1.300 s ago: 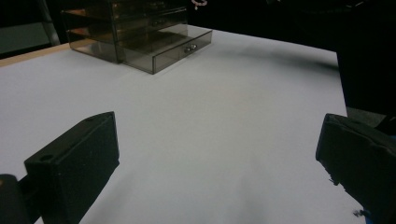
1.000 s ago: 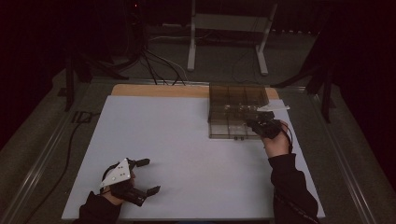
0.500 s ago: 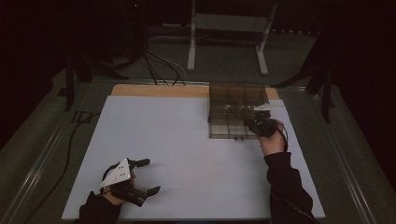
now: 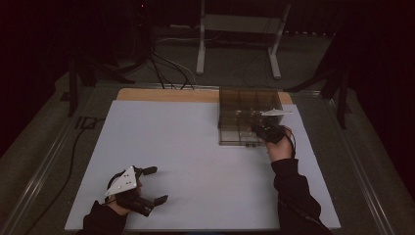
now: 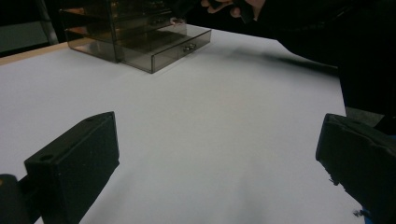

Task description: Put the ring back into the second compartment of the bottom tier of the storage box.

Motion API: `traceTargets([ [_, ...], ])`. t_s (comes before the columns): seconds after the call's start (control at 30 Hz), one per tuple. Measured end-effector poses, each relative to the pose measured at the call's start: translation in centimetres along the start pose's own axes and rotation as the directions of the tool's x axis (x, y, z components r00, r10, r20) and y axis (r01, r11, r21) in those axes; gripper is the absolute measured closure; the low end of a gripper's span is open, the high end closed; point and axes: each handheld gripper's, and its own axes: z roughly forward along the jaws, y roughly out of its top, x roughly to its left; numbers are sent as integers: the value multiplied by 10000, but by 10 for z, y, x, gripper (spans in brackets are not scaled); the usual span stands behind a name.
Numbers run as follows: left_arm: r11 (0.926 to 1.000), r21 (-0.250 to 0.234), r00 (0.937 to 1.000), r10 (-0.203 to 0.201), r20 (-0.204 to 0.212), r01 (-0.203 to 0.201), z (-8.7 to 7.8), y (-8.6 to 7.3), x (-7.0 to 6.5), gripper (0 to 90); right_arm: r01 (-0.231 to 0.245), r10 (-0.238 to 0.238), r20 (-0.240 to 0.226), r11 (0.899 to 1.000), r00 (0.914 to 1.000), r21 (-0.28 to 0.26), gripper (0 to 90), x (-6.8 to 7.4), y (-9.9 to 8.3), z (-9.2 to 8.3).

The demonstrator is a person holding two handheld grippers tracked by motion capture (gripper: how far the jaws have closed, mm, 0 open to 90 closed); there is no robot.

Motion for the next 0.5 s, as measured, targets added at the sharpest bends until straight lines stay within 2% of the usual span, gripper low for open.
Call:
traceTargets([
  [0.27,10000,24,10000,11,0,-11,0,0,0,6,-132,133,-30,9999,9999,108,878,0,-2,11],
  [0.47,10000,14,10000,7,-6,-7,0,0,0,6,-152,152,38,9998,9999,144,870,-2,-1,14],
  [0.5,10000,-20,10000,-19,-22,19,0,0,1,6,-111,111,59,9999,9999,59,766,-2,-1,14],
])
